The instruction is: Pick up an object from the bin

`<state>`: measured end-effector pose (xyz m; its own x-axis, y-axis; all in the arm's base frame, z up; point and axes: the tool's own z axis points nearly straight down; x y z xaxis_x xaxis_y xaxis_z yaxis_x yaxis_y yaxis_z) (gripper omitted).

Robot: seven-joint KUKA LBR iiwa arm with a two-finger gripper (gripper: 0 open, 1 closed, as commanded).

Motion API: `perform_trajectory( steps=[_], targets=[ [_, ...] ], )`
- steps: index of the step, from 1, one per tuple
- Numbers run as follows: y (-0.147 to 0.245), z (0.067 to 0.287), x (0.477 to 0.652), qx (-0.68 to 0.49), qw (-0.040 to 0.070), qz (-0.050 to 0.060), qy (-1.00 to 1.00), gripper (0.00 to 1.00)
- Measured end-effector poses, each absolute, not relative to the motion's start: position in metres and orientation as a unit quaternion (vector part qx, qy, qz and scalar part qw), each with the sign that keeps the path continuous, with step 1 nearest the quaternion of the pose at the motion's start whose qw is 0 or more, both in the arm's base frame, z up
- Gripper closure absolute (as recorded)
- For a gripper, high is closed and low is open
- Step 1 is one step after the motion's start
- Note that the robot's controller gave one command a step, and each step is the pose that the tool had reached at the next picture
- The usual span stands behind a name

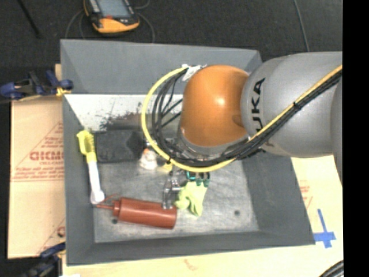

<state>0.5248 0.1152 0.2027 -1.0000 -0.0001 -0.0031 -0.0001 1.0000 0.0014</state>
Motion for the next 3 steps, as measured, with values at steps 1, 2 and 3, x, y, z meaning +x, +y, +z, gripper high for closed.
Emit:
perform_trajectory(
  steps=[1,2,3],
  targets=[
    [0.122,0.171,0.526,-0.040,0.004,0.000,0.999,0.00],
    [0.143,0.155,0.537,-0.140,0.000,-0.001,0.990,0.00],
    [0.168,0.123,0.525,-0.178,0.007,0.001,0.984,0.00]
  ],
)
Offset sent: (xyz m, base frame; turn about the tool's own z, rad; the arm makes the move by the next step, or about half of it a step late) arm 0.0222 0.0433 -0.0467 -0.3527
